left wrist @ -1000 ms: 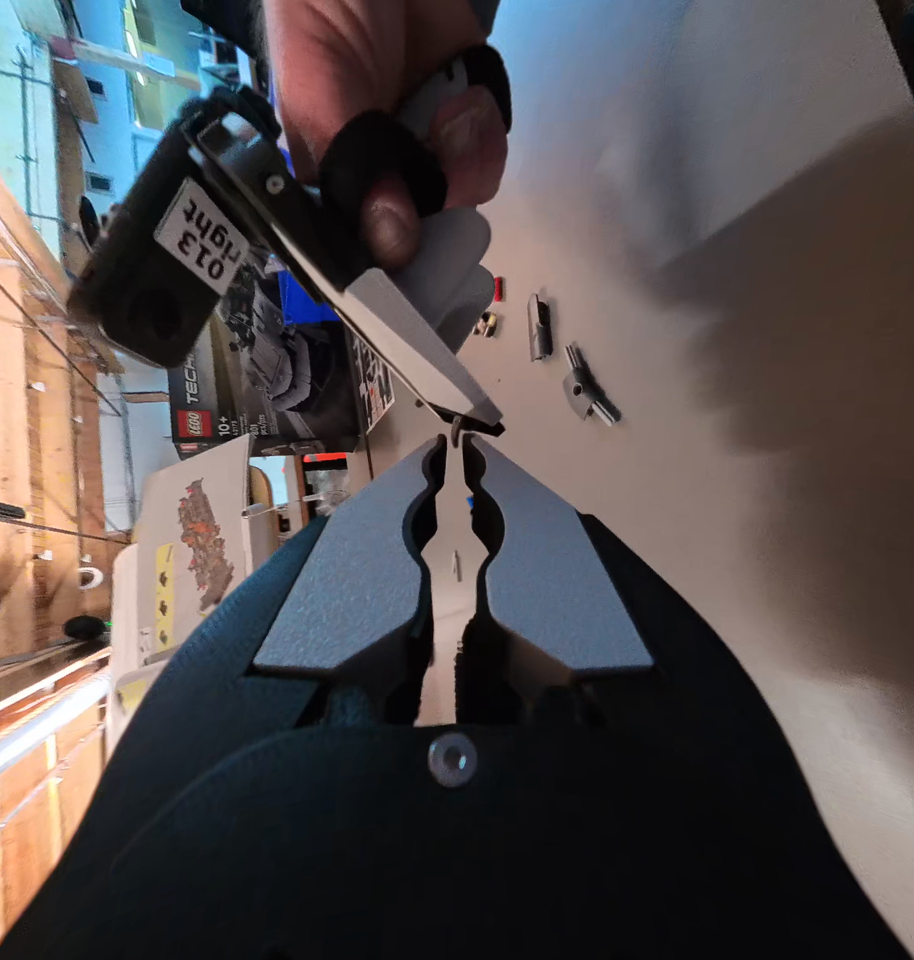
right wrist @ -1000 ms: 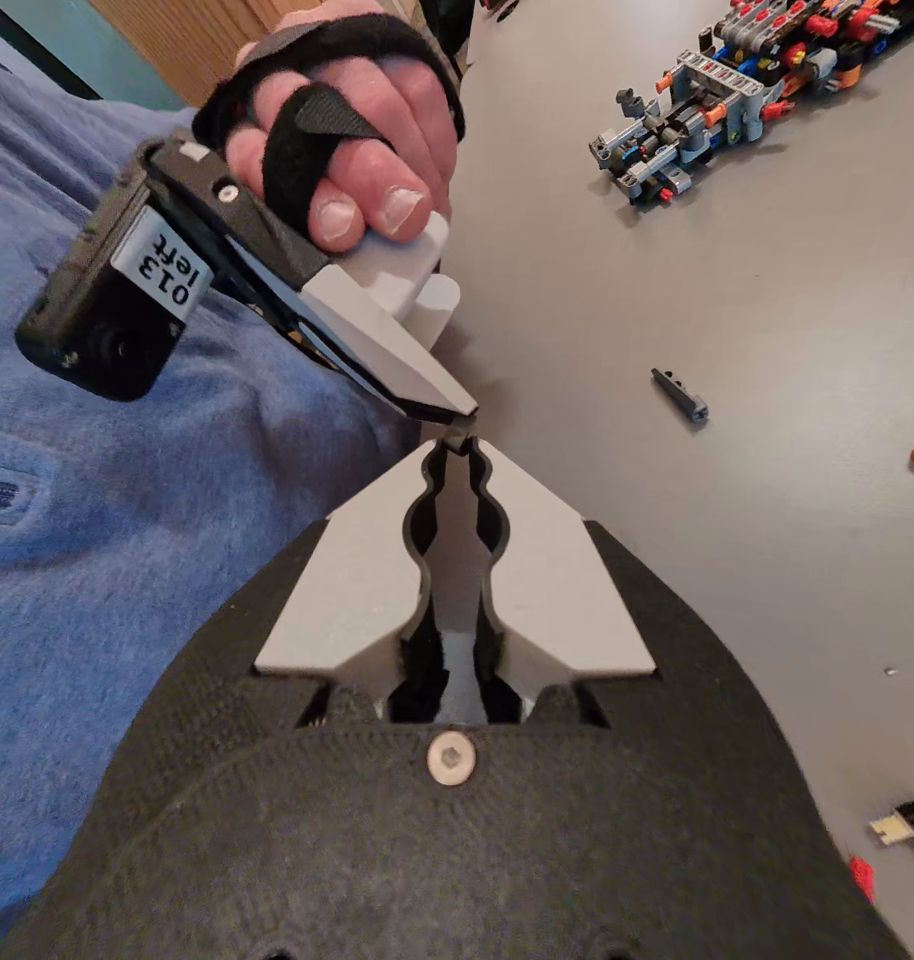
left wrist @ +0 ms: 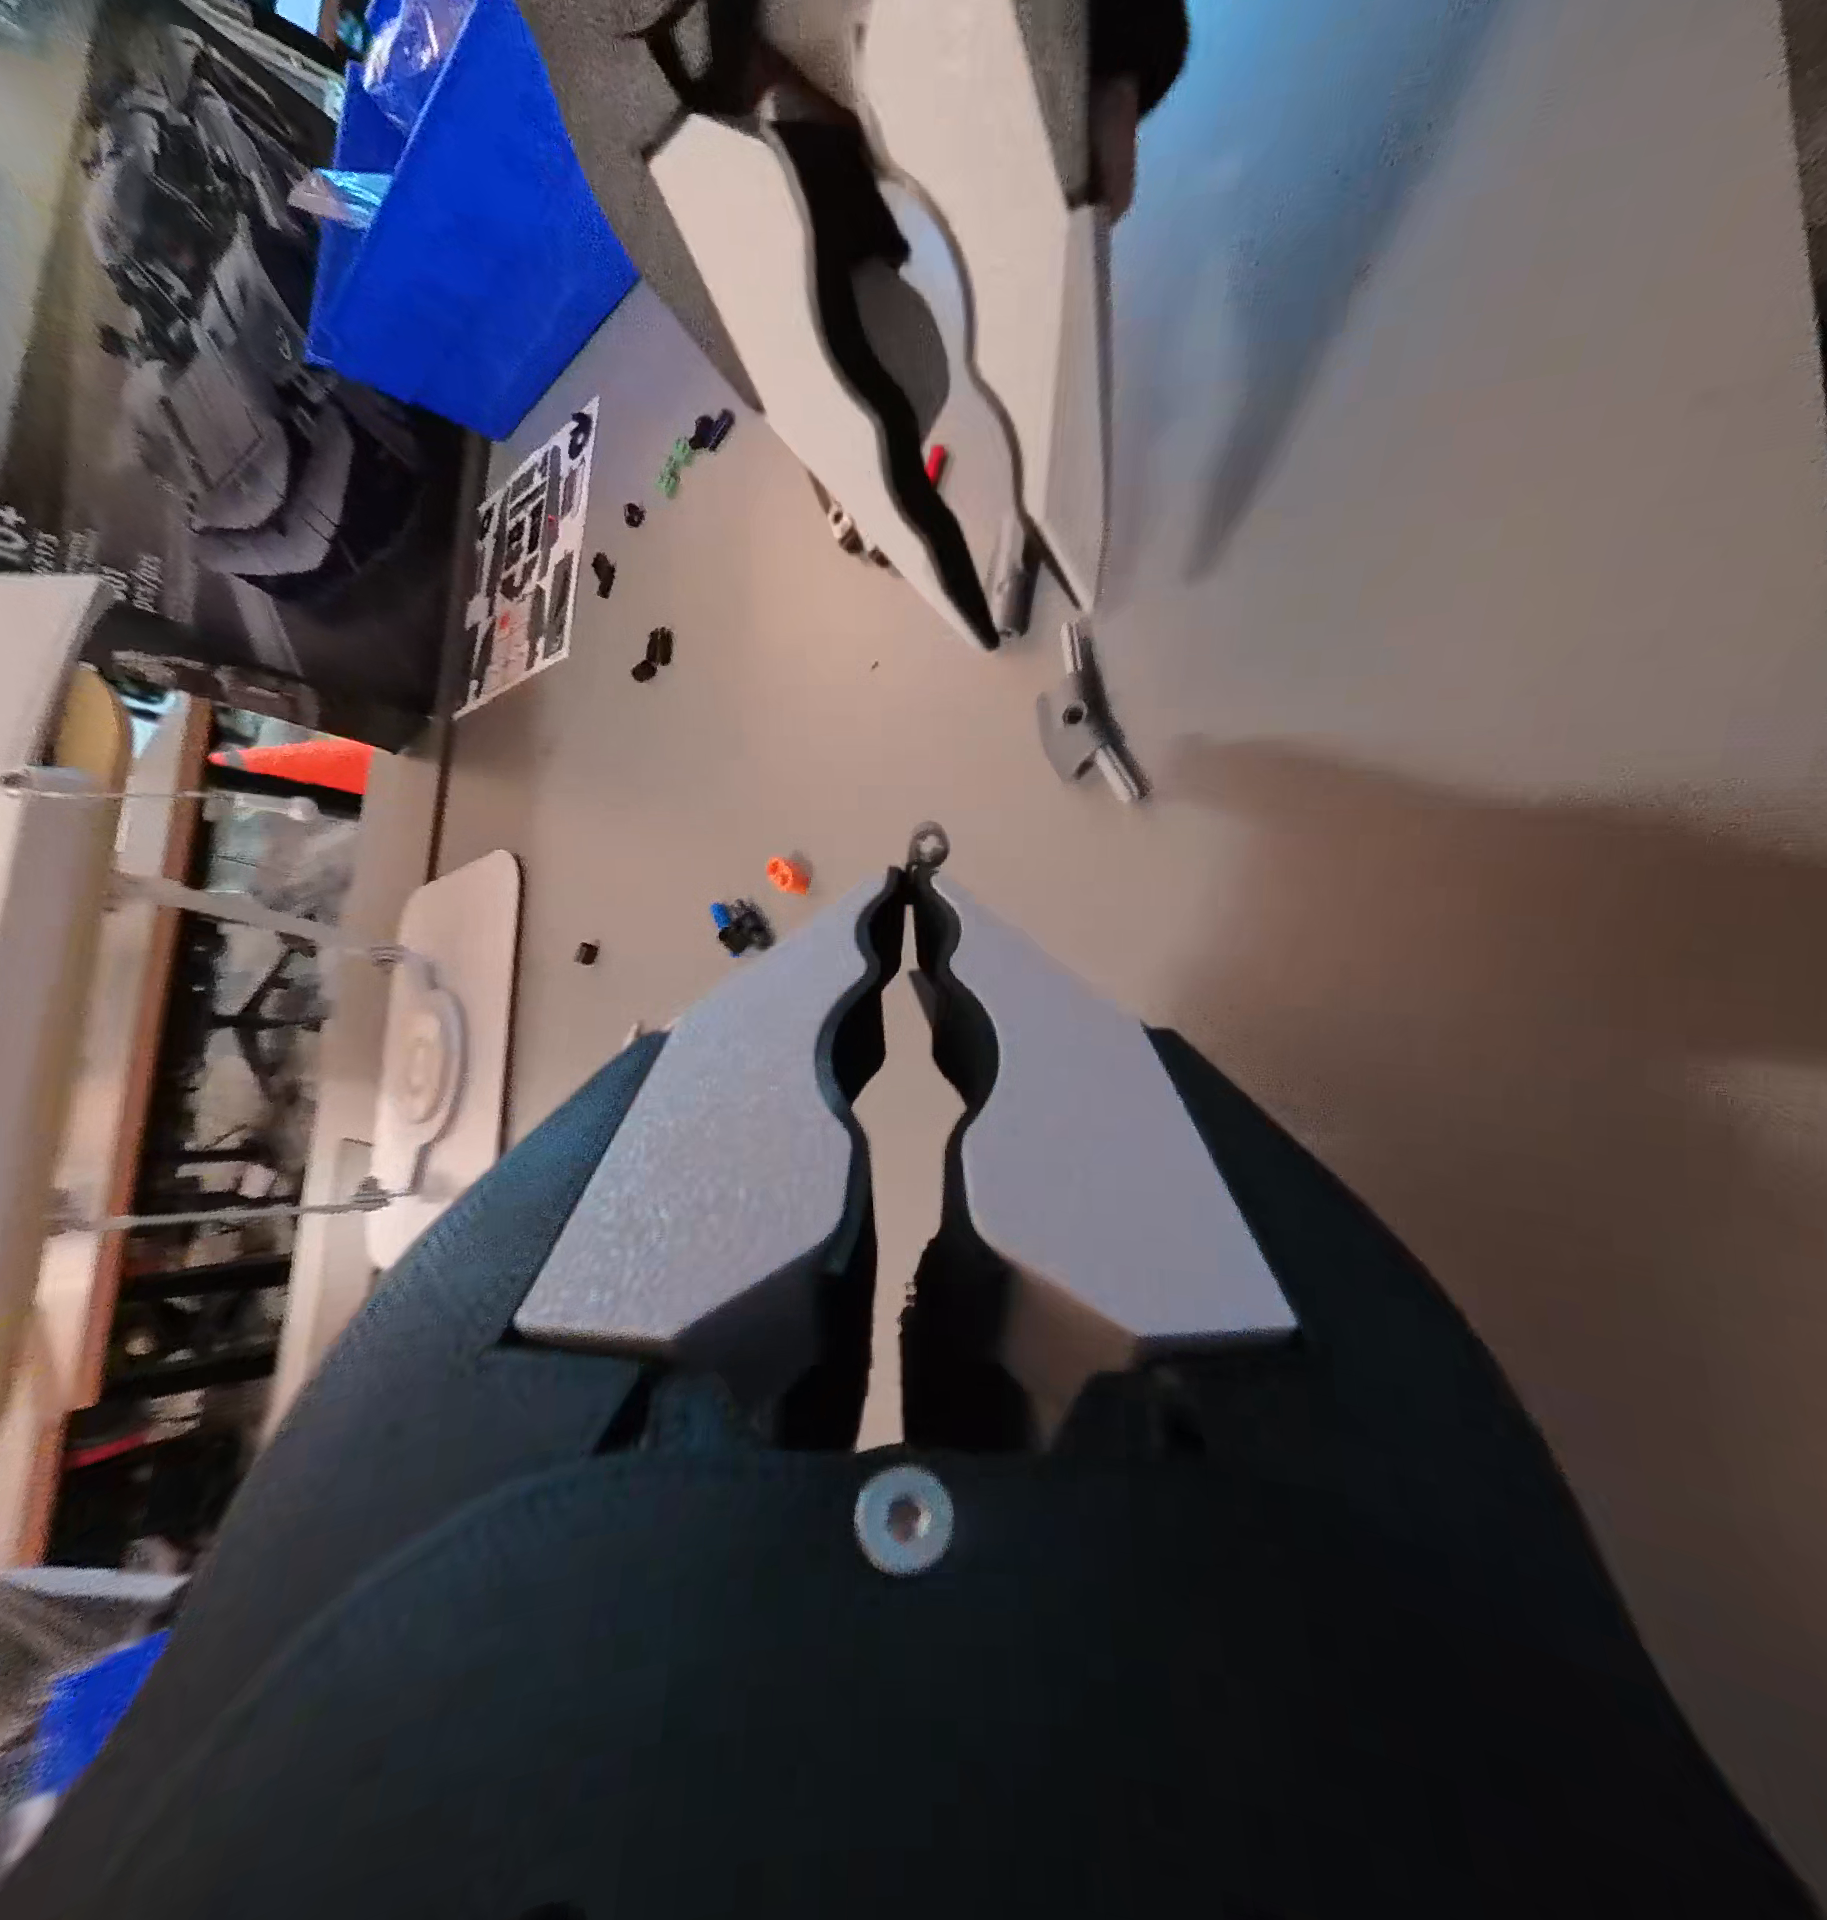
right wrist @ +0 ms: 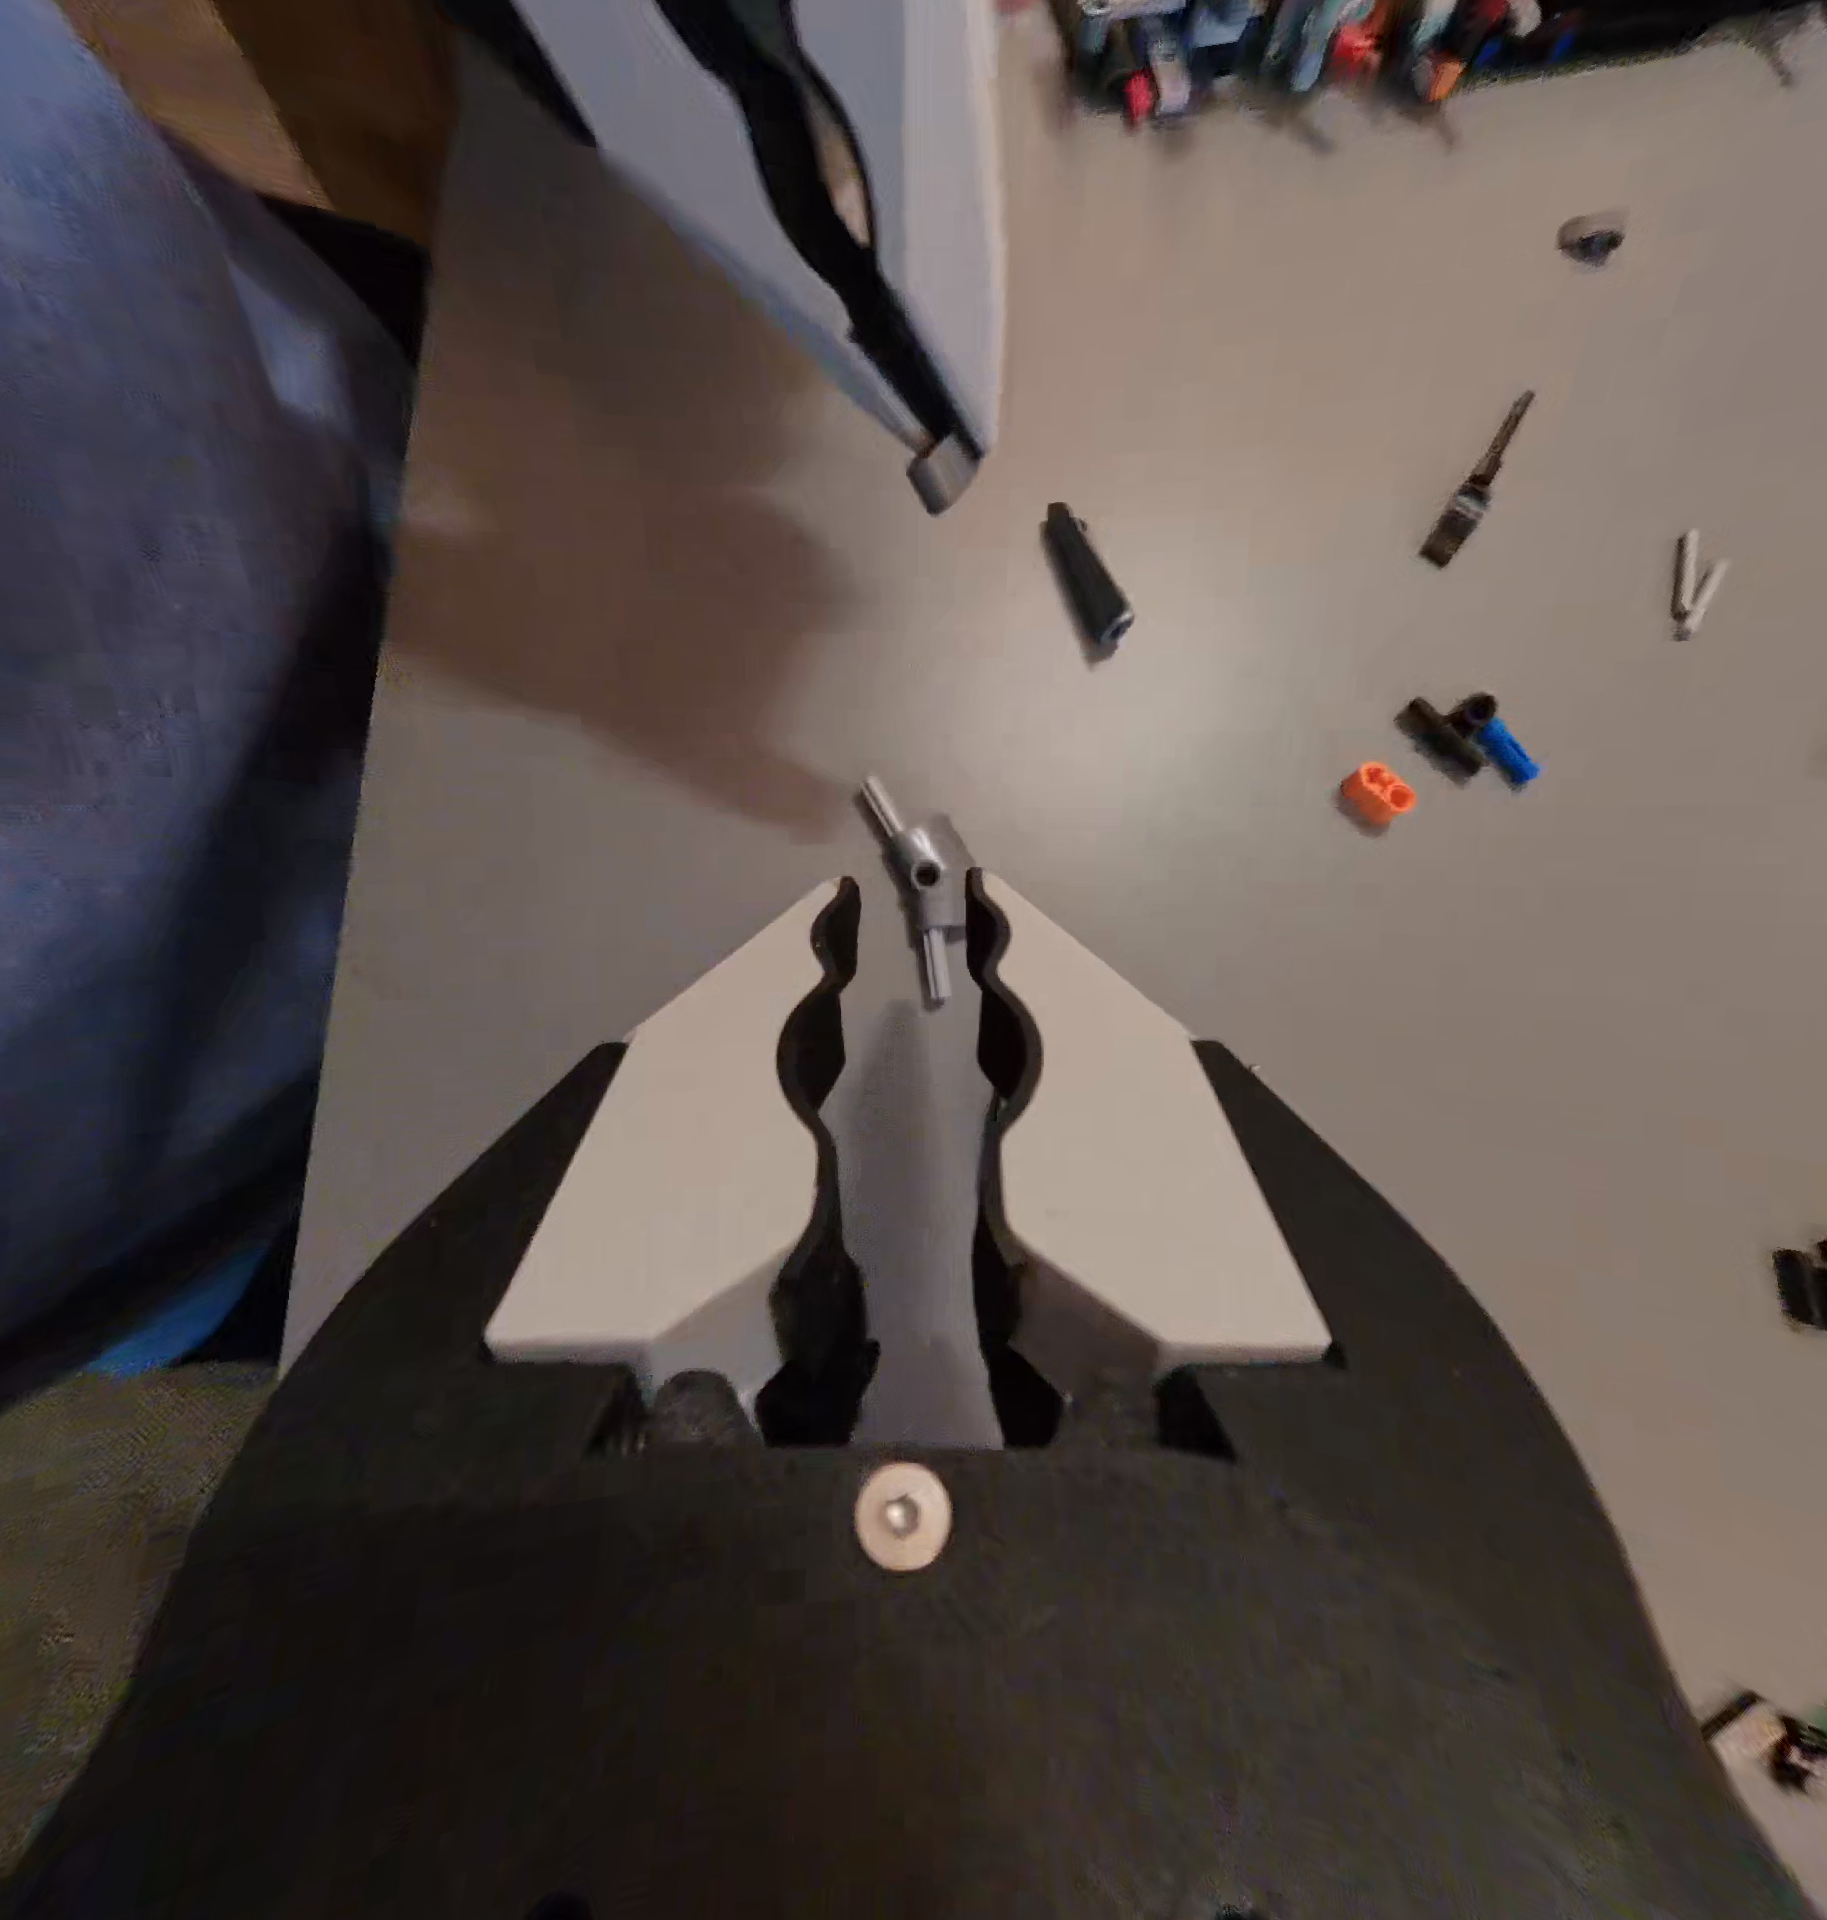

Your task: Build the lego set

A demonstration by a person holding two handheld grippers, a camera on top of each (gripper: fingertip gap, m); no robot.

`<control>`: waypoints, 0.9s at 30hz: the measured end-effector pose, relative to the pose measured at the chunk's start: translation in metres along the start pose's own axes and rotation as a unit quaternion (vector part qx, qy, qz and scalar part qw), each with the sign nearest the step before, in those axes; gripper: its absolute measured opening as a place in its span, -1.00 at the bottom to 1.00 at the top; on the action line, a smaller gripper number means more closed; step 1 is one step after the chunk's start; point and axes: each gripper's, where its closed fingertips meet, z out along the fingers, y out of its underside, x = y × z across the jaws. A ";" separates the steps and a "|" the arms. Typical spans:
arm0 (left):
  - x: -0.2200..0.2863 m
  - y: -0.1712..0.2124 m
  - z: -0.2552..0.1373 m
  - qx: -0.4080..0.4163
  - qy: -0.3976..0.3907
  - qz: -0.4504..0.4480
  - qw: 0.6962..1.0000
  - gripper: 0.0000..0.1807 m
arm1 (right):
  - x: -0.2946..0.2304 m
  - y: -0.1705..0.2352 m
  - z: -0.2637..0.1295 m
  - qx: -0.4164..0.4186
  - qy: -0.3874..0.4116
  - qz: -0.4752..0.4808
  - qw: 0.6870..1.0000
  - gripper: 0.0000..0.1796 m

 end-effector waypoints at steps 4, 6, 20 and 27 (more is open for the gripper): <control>0.002 0.001 0.002 0.022 0.017 -0.045 0.999 -1.00 | 0.010 0.013 0.013 -0.054 0.032 -0.030 0.998 -0.75; 0.000 -0.001 0.001 0.038 0.025 -0.074 0.996 -1.00 | 0.008 0.016 0.019 -0.059 0.017 -0.028 0.998 -0.72; -0.010 0.002 0.002 0.087 0.052 -0.177 0.979 -1.00 | 0.016 0.001 0.020 0.023 -0.016 0.054 0.998 -0.97; -0.022 -0.008 -0.004 0.114 0.054 -0.177 0.976 -1.00 | 0.016 -0.036 -0.006 0.152 -0.094 0.144 0.973 -1.00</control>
